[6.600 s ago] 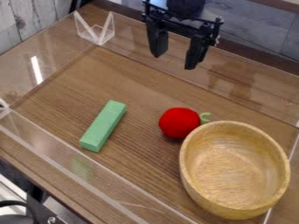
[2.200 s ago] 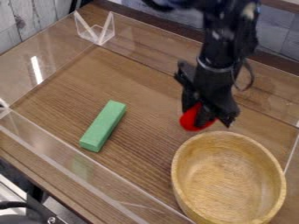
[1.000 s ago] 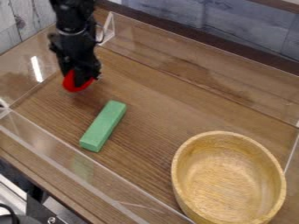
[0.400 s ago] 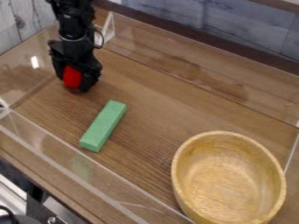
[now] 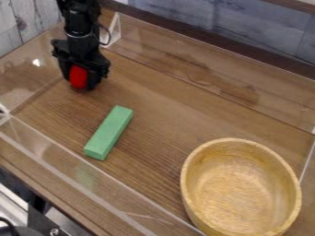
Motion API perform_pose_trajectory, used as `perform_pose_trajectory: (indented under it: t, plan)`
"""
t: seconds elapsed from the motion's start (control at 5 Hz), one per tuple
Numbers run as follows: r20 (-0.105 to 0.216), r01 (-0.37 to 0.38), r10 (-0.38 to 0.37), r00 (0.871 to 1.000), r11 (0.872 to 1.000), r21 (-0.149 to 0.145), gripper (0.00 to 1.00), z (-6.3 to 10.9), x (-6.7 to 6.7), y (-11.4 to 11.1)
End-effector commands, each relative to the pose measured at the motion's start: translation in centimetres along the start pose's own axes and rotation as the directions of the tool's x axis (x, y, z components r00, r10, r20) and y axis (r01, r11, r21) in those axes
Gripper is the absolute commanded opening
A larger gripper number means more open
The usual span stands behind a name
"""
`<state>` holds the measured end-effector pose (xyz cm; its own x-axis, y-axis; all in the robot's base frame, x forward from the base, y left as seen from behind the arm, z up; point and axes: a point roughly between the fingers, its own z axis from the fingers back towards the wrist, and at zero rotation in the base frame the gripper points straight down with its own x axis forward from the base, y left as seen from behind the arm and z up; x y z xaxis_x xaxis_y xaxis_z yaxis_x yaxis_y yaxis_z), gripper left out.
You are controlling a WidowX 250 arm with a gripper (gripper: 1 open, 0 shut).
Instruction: Move the red fruit to the left
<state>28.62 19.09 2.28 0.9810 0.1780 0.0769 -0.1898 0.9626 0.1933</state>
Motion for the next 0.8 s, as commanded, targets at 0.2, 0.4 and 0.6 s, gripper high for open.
perform_pose_trajectory:
  t: [0.2, 0.4, 0.6]
  plan:
    - [-0.006, -0.094, 0.094, 0.996, 0.996, 0.006, 1.00, 2.8, 0.8, 2.4]
    - [-0.003, -0.079, 0.079, 0.997, 0.997, -0.006, 1.00, 2.9, 0.7, 3.2]
    - [0.000, -0.061, 0.061, 0.998, 0.998, -0.016, 0.00, 3.0, 0.5, 3.6]
